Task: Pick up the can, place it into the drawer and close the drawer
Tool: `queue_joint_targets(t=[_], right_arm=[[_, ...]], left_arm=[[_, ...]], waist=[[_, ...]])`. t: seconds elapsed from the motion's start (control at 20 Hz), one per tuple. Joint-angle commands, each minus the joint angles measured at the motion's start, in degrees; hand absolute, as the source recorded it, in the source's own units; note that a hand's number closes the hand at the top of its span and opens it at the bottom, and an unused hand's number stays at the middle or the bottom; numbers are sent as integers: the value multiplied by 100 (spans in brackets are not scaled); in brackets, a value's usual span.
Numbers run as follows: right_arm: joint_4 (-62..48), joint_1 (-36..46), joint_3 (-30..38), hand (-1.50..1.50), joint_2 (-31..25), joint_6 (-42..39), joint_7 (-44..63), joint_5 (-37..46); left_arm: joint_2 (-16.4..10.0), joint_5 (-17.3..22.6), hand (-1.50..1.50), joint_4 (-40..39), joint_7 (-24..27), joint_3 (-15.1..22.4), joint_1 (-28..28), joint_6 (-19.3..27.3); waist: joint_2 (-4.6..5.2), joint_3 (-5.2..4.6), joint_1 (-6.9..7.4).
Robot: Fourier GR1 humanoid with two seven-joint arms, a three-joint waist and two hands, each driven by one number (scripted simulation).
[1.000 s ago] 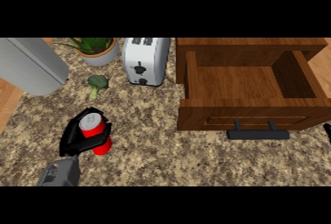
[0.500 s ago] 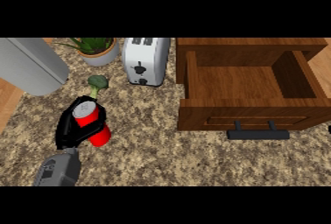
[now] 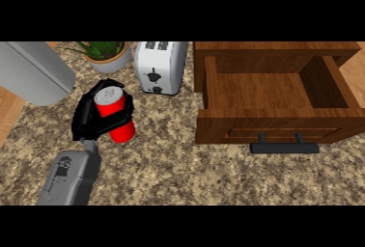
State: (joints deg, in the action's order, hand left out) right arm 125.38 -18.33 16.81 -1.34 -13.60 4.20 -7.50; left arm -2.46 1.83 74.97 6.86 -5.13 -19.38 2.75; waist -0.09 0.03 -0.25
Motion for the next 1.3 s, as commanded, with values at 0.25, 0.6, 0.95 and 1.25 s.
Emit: queue_joint_targets(t=[0.25, 0.6, 0.95, 1.25], right_arm=[[217, -218, -398, -150, 130, 215, 0, 211], [-42, 203, 24, -150, -40, 162, 123, 18], [272, 252, 148, -150, -159, 109, 547, -295], [-67, 425, -29, -150, 36, 232, 291, 160]], left_arm=[[242, -181, 150, 744, -1506, 842, -910, 680], [245, -259, 150, -201, -1711, 1203, -2511, 1616], [246, 2, 150, -919, -2106, 1724, -3824, 2435], [246, 283, 150, -1517, -2439, 1688, -4744, 2584]], waist=[[-4, 0, -11], [23, -1, -71], [26, 0, -134], [23, 0, -86]])
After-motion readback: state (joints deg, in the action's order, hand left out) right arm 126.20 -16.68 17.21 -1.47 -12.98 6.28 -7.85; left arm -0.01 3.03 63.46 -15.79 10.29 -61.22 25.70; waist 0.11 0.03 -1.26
